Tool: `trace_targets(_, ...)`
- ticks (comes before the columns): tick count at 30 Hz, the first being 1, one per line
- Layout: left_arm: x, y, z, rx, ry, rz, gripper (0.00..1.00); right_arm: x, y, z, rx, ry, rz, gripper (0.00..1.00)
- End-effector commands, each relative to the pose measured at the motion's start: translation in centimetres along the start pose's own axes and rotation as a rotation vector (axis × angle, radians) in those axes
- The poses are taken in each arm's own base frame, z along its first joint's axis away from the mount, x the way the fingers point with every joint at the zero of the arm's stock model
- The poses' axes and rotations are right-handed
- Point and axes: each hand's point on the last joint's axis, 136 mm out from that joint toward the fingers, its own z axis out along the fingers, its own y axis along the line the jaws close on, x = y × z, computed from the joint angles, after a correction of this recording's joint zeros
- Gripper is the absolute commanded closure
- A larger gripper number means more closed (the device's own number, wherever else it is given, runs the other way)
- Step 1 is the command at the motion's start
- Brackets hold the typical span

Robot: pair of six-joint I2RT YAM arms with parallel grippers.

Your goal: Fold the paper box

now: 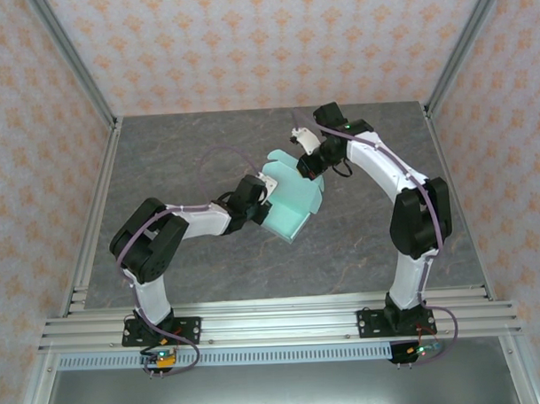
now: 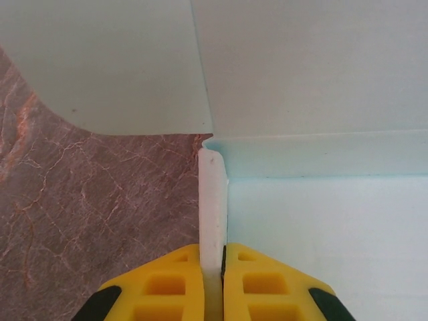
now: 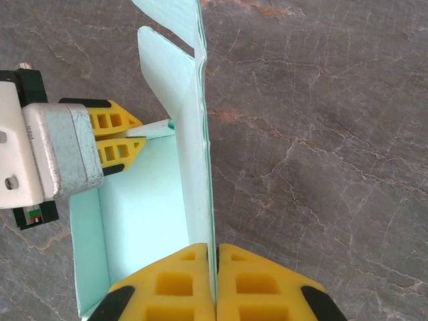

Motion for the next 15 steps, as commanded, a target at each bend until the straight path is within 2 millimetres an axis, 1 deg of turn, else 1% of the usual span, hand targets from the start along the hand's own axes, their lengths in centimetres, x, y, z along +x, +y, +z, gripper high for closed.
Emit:
trace_targets(1,1.3,-1.5,0.3,0.032,0.017,0.069,0.93,-1.4,0.5,-0.8,0.017,-0.064,-0.003,0.96)
trace_targets(3,0.8,-1.9,0.1,0.084,0.006,0.014,0.78,-1.1,0.4,-0.7,0.021,-0.049,-0.009,0.96)
trace_targets(5,0.0,-1.9,-0.3,0.141,-0.010,-0.043,0.70,-0.9,0.5,-0.8,0.026,-0.048,-0.014,0.96)
trace_targets(10,-1.7,-0.9,-2.1,0.202,-0.035,-0.142,0.65,-0.7,0.6,-0.9,0.036,-0.032,-0.042,0.97)
trace_targets(12,-2.1,-0.5,-2.6,0.216,-0.029,-0.171,0.63,-0.6,0.5,-1.0,0.052,-0.023,-0.054,0.97)
trace_targets(15,-2.2,0.0,-3.1,0.223,-0.007,-0.205,0.57,-0.5,0.5,-1.0,0.057,-0.014,-0.064,0.97)
